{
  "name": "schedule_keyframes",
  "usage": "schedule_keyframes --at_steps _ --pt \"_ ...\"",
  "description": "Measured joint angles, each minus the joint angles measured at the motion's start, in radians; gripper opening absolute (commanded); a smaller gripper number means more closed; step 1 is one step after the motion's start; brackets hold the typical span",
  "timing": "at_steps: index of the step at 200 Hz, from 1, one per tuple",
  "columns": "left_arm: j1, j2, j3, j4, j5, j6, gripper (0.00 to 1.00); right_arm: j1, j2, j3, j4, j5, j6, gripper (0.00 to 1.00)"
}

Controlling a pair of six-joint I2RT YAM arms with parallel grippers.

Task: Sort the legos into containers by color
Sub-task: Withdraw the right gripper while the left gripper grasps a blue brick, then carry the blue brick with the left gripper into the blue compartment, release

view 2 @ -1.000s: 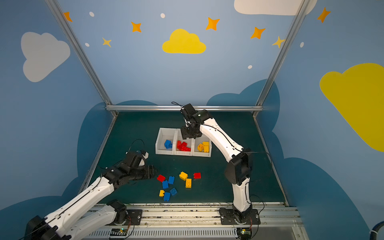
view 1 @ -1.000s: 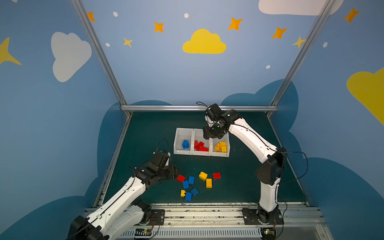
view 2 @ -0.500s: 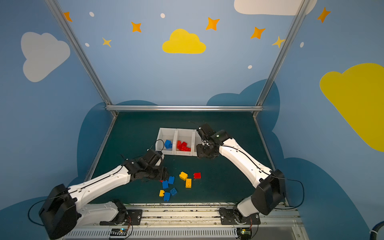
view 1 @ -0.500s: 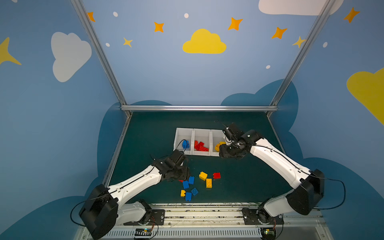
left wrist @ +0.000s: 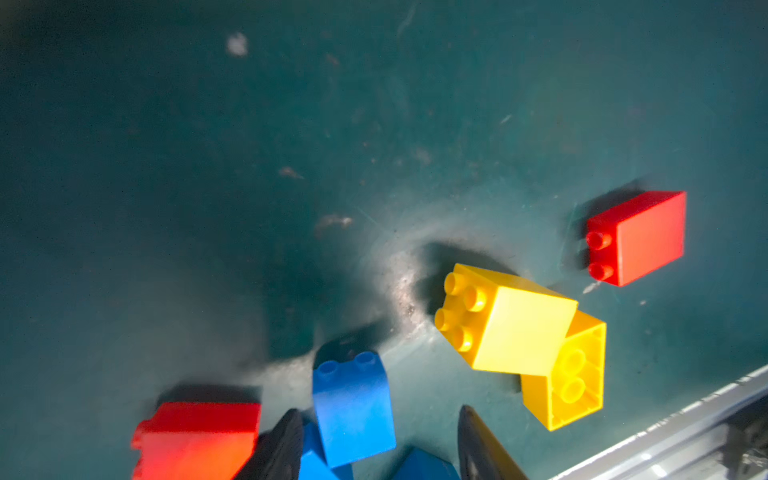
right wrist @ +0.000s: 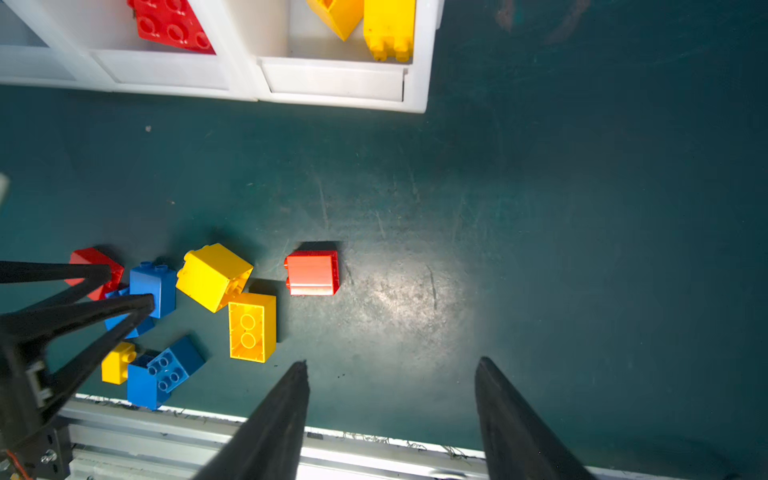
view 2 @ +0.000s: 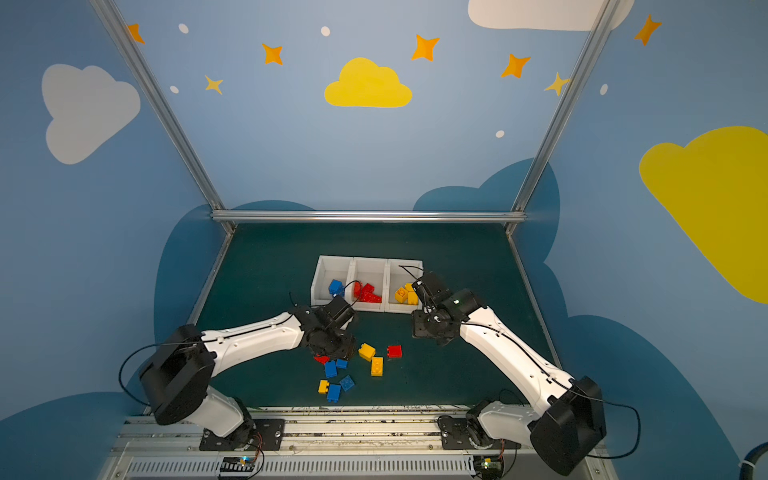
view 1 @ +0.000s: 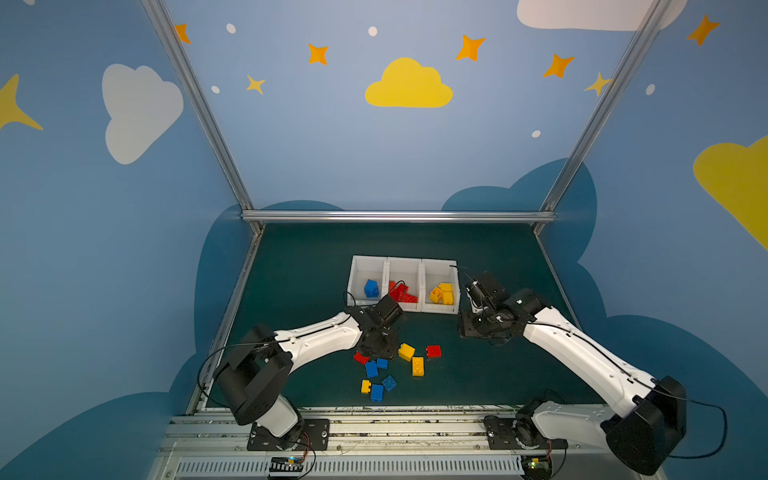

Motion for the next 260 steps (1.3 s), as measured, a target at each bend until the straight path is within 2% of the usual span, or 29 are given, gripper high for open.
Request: schedule_keyframes --at_steps 52,95,150,200,231,260 --pt "-0.038 0.072 0.023 -0.061 -0.051 -0.003 0.56 0.0 -0.012 -0.015 0.01 0.019 0.014 0.65" --pt "-0.044 0.111 0.035 -0.078 -0.075 -0.003 0.44 0.0 -0.012 -0.022 0.015 0.022 0.018 0.64" --pt "-0.05 0.13 0.052 -0.082 -0.084 0.006 0.34 0.0 -0.013 -0.022 0.015 0.024 0.027 0.63" --pt "-0.05 0.132 0.058 -0.082 -0.084 0.035 0.32 0.0 -0.023 -0.022 0.014 0.036 0.042 0.61" --pt "-0.023 0.126 0.116 -0.11 -0.089 0.083 0.32 0.0 -0.041 -0.022 0.01 0.04 0.046 0.61" --pt "0.073 0.086 0.236 -0.133 -0.128 0.142 0.33 0.0 -0.065 -0.022 0.003 0.05 0.05 0.61"
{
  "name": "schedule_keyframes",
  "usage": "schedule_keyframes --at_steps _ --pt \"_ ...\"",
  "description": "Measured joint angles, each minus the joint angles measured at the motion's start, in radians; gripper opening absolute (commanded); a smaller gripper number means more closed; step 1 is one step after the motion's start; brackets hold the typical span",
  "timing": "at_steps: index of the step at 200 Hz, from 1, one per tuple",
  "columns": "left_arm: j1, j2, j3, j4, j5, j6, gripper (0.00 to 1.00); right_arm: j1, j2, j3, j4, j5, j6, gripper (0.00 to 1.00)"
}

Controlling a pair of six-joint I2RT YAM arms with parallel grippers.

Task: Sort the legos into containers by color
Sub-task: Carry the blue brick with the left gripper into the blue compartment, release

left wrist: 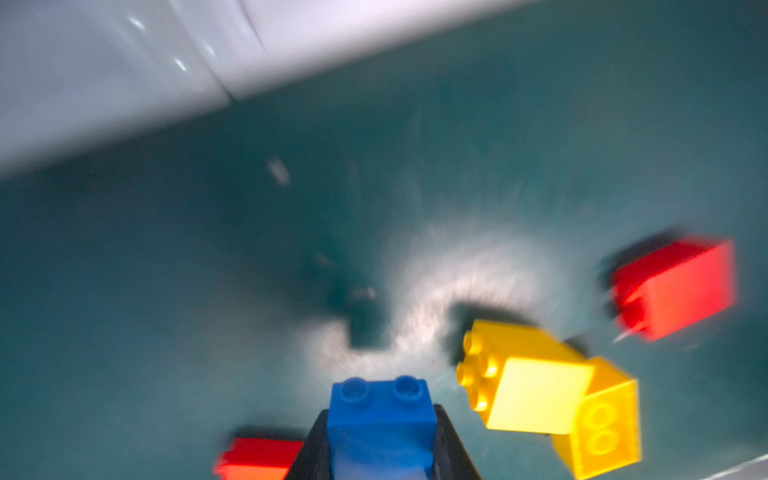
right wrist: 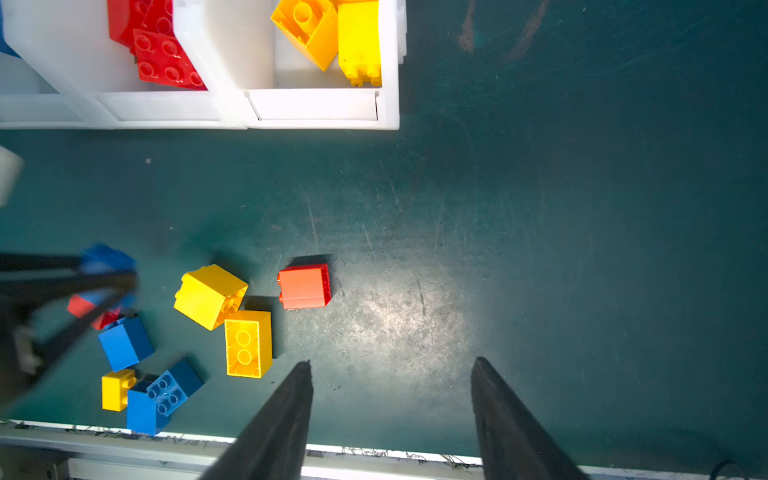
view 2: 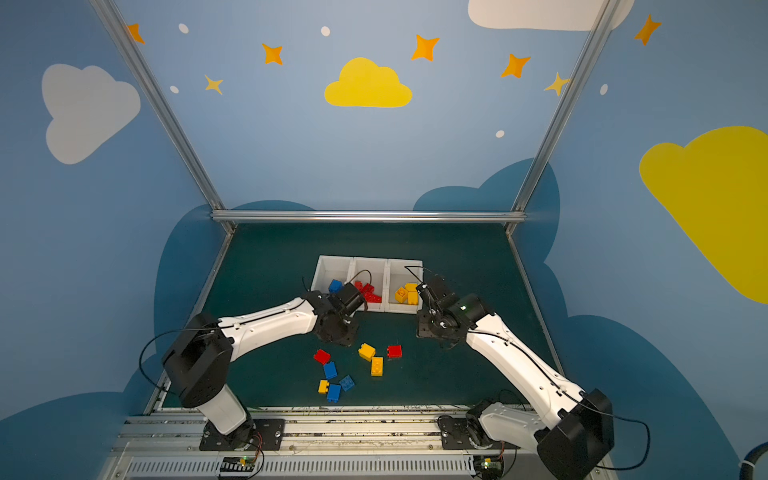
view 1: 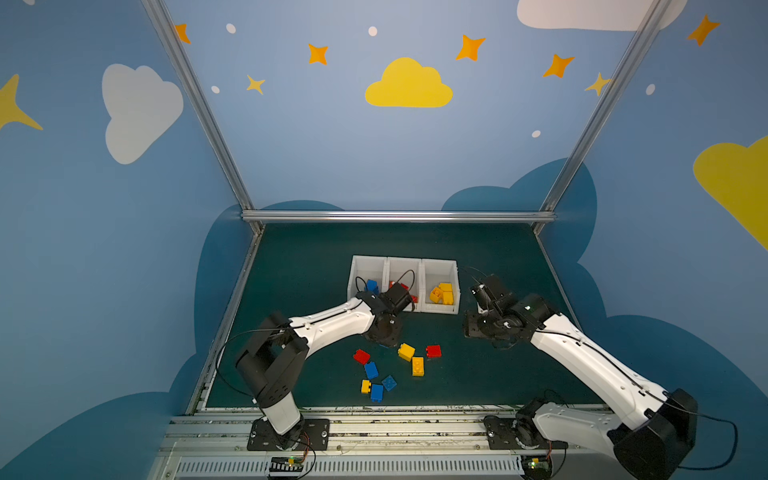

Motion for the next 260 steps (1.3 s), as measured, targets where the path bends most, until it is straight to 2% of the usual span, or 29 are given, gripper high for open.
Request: schedule_keyframes --at_steps 52,90,120,150,195,260 --pt "0.225 -0.01 0.206 0.011 -0.034 0.104 0.34 0.0 -0.058 -0.032 0.016 0.005 0.025 0.61" --pt "0.315 0.108 0.31 0.012 -0.027 0.152 0.35 0.0 -0.112 -0.072 0.043 0.006 0.019 0.61" --pt "0.345 0.216 0.379 0.006 -0.012 0.175 0.38 0.0 -0.132 -0.08 0.051 0.009 0.02 0.6" --pt "0.358 0.267 0.43 -0.004 -0.005 0.189 0.46 0.0 -0.131 -0.08 0.056 0.01 0.021 0.61" --pt "0.362 0.267 0.447 -0.007 0.003 0.19 0.52 0.0 -0.126 -0.08 0.057 0.013 0.02 0.62" --pt "0.364 0.196 0.381 -0.002 0.003 0.185 0.54 0.0 -0.111 -0.08 0.066 0.009 0.018 0.62"
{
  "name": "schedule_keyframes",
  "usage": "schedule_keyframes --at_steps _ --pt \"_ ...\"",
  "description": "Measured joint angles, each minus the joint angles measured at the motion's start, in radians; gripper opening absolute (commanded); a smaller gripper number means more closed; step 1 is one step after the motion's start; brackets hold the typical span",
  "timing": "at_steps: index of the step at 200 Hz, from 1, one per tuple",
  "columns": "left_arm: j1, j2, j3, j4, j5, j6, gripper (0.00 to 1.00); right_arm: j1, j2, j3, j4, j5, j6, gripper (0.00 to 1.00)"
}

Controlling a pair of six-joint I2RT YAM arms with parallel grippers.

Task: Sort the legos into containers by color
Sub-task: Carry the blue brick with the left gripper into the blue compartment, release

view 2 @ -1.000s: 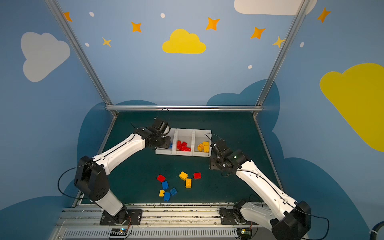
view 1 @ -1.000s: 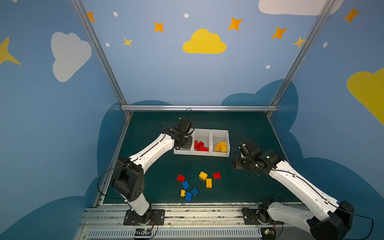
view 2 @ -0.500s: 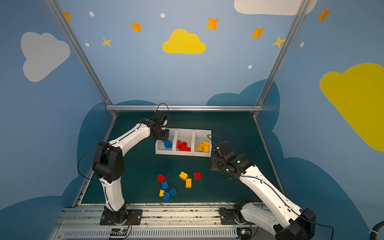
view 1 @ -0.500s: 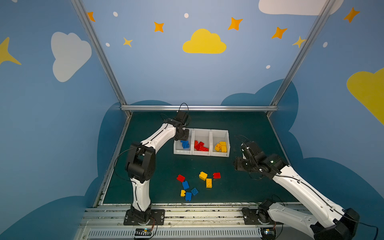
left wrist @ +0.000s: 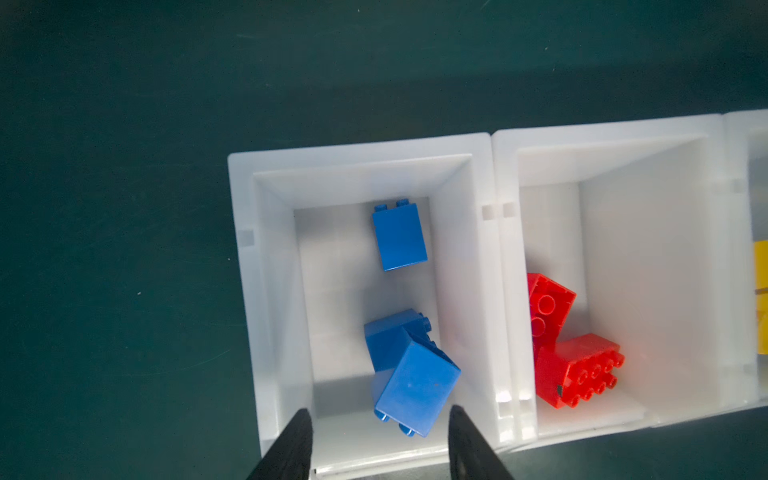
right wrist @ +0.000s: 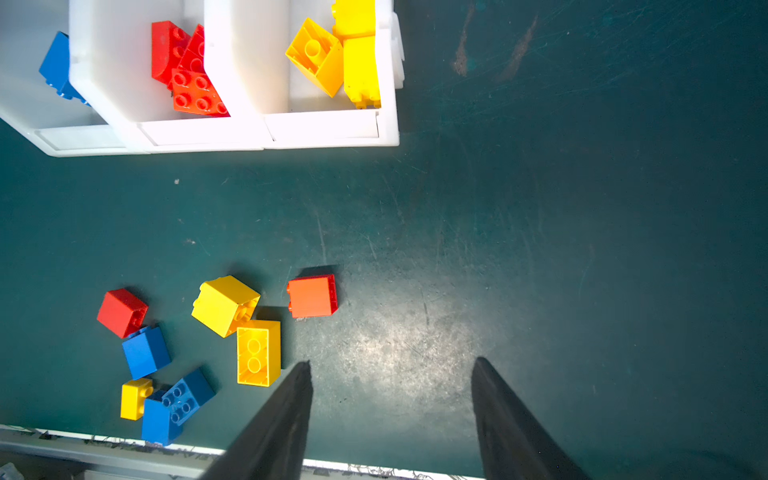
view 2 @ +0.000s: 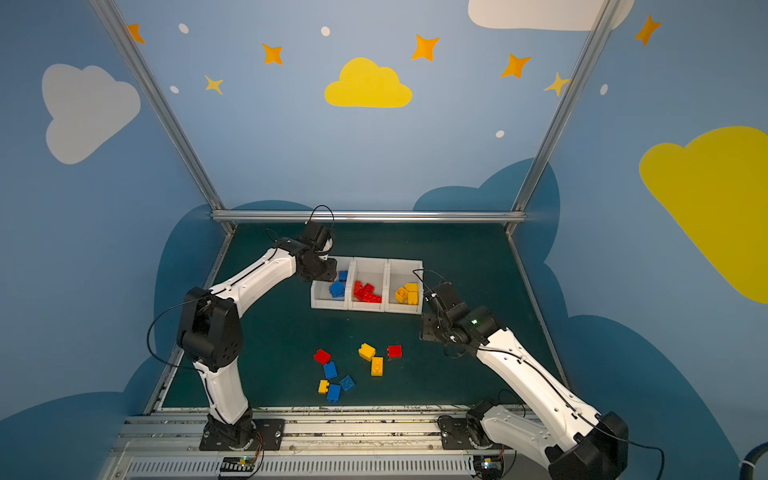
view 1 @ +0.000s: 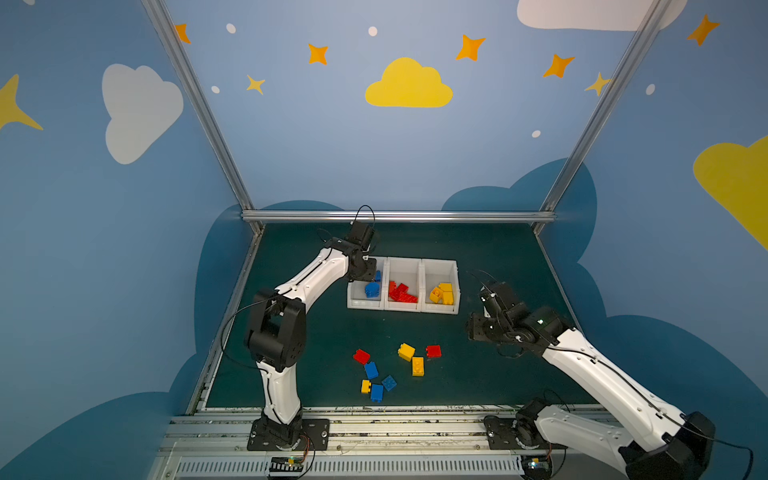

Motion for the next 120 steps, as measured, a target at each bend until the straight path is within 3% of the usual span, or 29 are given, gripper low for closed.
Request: schedule_keyframes --at_steps 120 --pt "0.005 -0.117 -0.094 0.021 0.009 -0.008 0.55 0.025 0.042 0.0 0.018 -0.04 -0.014 0.62"
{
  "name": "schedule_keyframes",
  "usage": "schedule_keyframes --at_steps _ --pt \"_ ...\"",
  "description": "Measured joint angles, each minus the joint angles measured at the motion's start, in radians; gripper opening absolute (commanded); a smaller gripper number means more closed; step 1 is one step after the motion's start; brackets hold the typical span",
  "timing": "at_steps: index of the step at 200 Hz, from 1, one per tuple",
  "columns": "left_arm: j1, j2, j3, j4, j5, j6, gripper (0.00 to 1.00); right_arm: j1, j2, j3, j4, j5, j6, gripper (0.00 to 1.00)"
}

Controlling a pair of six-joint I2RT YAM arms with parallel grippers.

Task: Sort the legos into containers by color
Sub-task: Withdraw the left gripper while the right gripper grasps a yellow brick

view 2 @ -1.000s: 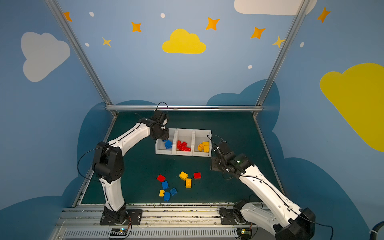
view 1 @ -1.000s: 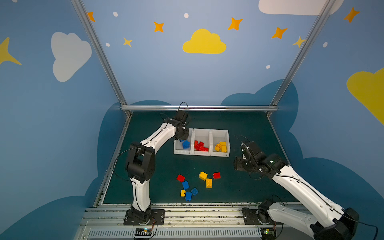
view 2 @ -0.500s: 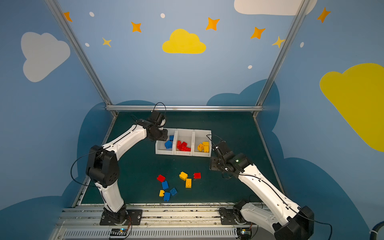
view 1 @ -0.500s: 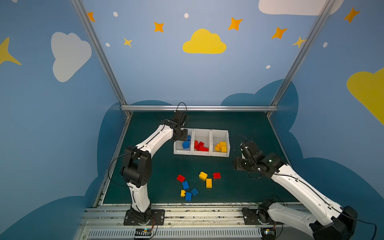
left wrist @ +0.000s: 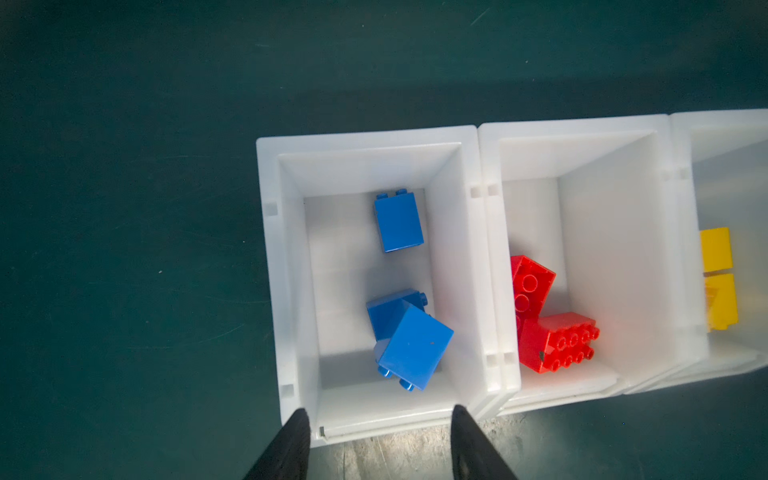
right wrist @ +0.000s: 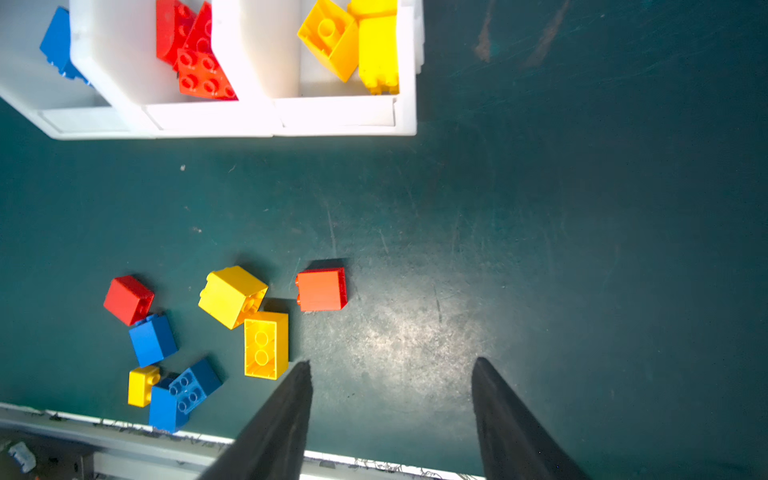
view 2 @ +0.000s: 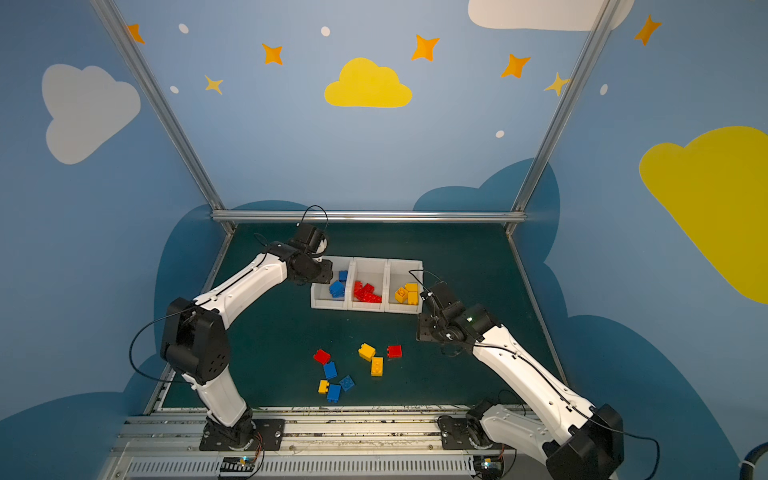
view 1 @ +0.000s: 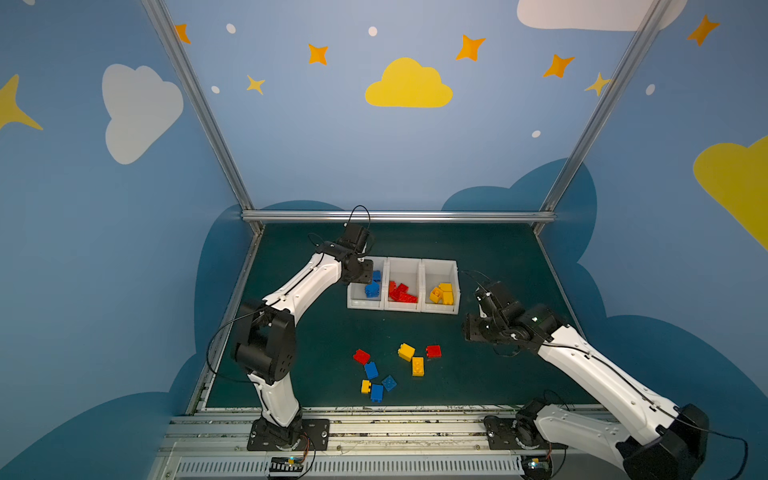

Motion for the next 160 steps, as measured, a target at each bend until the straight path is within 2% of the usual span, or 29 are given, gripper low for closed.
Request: schedule_keyframes --at_steps 50,89,114,160 --pt "0.002 -0.193 -0.167 0.031 0.006 -0.043 0.56 0.081 0.078 0.0 0.028 -0.03 -0.062 0.62" --pt "0.006 -0.344 -0.304 0.048 0.005 -0.077 0.57 0.184 0.217 0.022 0.041 -0.057 -0.07 0.64" --pt "0.008 -0.437 -0.389 0.05 -0.001 -0.104 0.58 0.238 0.352 0.111 0.034 -0.087 -0.094 0.65" --pt "0.008 -0.624 -0.559 0.061 -0.018 -0.172 0.59 0.319 0.621 0.304 0.029 -0.114 -0.227 0.66"
